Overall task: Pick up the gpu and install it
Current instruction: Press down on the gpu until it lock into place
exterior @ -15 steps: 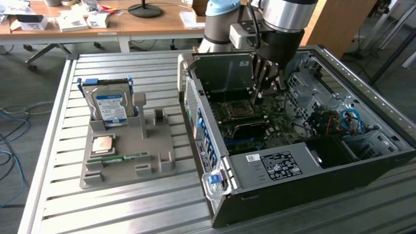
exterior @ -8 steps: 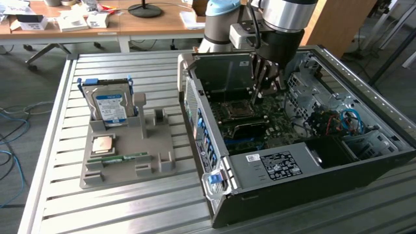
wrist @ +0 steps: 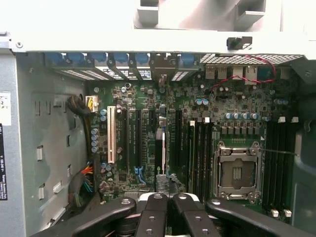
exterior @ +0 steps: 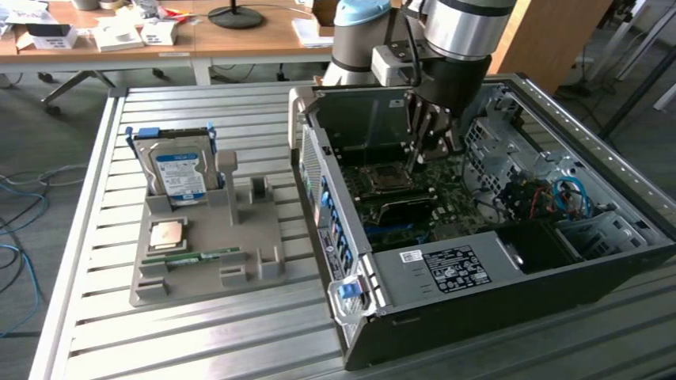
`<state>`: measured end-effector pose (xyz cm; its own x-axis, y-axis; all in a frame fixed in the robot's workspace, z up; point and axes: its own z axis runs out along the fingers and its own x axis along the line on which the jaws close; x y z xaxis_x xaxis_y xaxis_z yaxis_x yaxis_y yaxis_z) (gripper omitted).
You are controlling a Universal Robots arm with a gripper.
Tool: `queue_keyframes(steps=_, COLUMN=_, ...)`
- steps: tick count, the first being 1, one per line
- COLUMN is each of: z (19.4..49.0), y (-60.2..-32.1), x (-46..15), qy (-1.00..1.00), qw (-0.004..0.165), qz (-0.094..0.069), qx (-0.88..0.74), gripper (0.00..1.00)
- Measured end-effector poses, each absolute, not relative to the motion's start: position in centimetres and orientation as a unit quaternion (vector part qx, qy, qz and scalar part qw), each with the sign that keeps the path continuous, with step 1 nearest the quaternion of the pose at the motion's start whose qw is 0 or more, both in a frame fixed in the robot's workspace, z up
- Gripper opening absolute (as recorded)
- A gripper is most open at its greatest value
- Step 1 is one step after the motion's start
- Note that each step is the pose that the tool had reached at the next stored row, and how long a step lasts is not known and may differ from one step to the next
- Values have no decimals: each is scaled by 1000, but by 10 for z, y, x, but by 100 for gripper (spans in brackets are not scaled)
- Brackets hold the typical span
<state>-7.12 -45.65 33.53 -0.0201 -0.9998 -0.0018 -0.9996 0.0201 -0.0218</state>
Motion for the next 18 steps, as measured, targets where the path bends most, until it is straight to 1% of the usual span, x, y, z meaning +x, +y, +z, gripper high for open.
queue_keyframes(steps=9, z=325, y=-457, x=-71, qy=714, qw=8, qz=-7, qx=-700, gripper=11)
queue_keyframes(steps=18, z=323, y=-455, x=-74, qy=714, qw=8, qz=-7, qx=-700, gripper=11)
